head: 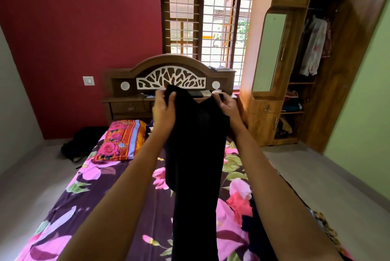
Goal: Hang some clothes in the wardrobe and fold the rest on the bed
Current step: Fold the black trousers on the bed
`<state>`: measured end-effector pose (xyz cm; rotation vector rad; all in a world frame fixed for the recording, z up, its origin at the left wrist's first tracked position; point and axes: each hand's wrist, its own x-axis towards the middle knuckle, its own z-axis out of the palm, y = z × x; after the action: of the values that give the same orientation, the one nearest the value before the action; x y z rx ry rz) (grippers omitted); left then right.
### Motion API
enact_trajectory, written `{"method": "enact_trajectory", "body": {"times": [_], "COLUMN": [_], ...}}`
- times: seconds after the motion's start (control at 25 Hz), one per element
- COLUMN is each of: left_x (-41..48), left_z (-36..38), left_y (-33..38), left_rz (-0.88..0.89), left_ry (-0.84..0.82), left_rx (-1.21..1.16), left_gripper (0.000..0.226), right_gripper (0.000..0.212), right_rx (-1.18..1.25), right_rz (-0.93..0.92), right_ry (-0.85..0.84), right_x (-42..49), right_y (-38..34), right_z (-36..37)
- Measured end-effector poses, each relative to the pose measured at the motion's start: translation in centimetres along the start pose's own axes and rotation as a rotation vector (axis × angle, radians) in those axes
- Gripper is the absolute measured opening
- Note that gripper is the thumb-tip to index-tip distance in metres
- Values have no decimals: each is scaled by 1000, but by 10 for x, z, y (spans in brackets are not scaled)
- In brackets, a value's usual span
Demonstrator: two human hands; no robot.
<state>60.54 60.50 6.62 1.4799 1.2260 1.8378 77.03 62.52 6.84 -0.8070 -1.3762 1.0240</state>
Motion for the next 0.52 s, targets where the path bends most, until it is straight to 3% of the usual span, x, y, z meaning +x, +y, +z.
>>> {"method": "enact_trajectory", "body": {"times": [0.04,0.12,0.2,0.28,0.36,0.4,0.52], "left_x": [5,15,20,28,26,20,6], "left_z": [-13,-40,-56,-60,-56,-50,-21], "left_y": [-5,-8,-9,-20,-33,-32,-21], "left_rz": [-28,-186,-388,-480,-489,-451,-315], "left_ry": [61,-64,-239,-57,288,367,259], "left_rx": [81,-106,-365,-204,118,210,197], "left_gripper": [19,9,8,20,34,36,33], "right_gripper": [24,24,18,18,30,32,25], "right_rx": [-104,-212,-12,-27,-316,-420,-519], "right_rz": [21,99,251,378,435,393,209], "right_ry": [10,-130,-290,-62,347,470,422], "right_x": [-5,-11,-16,-6,6,8,10], "right_y": [-7,-15,-19,-6,14,19,24], "right_z": [-12,-42,-64,-70,-66,-59,-22]}}
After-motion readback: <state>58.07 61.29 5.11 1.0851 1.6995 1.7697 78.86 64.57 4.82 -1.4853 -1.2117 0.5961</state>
